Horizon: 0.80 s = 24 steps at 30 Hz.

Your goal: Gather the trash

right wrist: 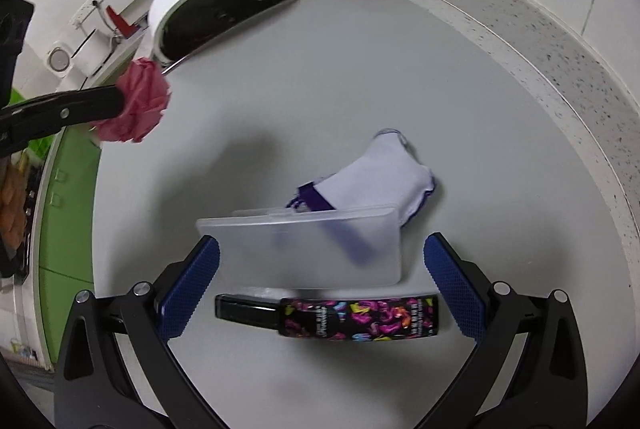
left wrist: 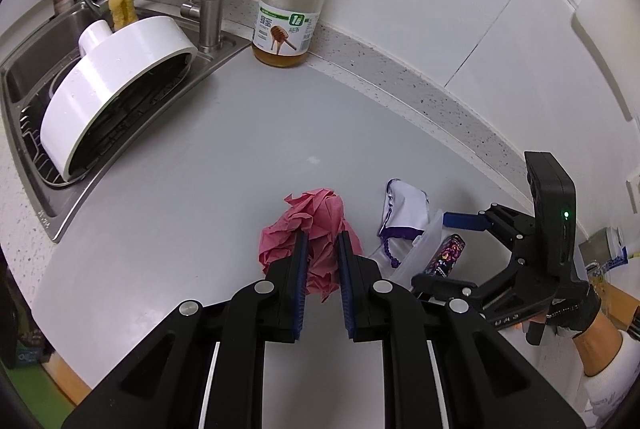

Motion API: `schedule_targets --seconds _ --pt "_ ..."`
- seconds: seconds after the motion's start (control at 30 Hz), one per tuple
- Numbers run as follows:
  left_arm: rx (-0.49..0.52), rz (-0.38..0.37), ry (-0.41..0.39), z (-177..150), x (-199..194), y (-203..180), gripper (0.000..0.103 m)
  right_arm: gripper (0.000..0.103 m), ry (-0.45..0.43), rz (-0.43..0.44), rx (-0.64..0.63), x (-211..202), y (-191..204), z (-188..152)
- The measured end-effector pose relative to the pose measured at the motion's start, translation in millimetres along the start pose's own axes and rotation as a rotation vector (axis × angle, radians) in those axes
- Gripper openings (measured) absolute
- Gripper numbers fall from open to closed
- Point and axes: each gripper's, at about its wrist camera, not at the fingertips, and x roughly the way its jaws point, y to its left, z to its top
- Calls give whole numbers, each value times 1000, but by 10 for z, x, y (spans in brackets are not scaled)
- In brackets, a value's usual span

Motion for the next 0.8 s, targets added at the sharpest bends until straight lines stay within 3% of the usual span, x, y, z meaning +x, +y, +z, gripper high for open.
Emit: schedule_targets --seconds 0.27,0.8 --pt "1 -5 -7 -19 -45 -37 15 82 -32 5 -1 -188 57 -52" --pt "1 -25 -33 -126 -231 -101 15 65 -89 64 -71 -606 379 -49"
